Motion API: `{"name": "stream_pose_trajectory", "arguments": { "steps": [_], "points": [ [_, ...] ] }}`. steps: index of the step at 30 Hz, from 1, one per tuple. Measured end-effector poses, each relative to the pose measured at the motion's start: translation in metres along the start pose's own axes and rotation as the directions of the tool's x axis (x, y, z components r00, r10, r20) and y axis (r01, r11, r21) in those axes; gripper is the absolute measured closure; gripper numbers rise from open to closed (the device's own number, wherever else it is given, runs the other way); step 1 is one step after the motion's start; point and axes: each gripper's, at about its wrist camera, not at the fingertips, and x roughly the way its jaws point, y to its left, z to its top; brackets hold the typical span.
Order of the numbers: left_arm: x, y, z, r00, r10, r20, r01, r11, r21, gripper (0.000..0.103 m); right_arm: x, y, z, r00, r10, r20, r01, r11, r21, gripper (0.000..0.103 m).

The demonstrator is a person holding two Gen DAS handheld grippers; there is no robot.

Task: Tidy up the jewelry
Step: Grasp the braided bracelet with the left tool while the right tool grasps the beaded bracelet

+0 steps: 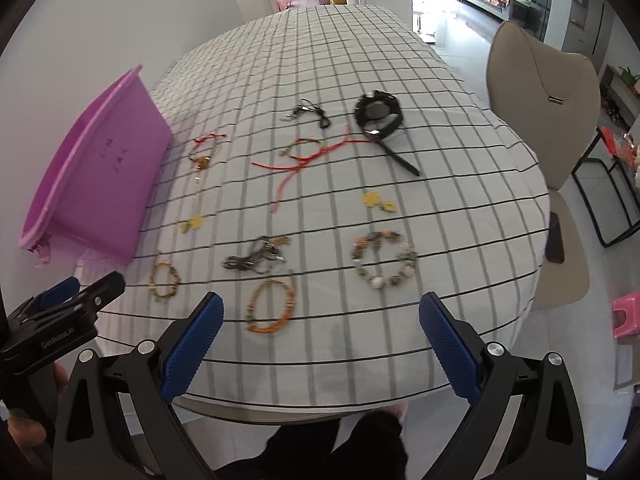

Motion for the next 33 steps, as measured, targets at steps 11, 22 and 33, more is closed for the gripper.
{"name": "stream_pose_trajectory", "arguments": {
  "steps": [11, 22, 33],
  "points": [
    [0.030, -0.052, -0.053, 0.997, 0.054, 0.060, -0.047, 0.991, -0.123, 0.006, 0.042, -0.056, -0.013, 0.997, 0.076, 0.027, -0.071, 0.983, -0.167, 0.009],
    [0.051, -0.092, -0.082, 0.978, 0.131, 0.162, -0.106, 0.982, -0.156, 0.006, 0.084, -0.084, -0.017, 0.983, 0.166, 0.080, -0.142, 0.959, -0.246, 0.009],
    [0.078, -0.102, -0.090, 0.964, 0.144, 0.226, -0.104, 0.978, -0.182, 0.006, 0.102, -0.086, -0.019, 0.971, 0.168, 0.169, -0.105, 0.940, -0.325, 0.009]
  ]
}}
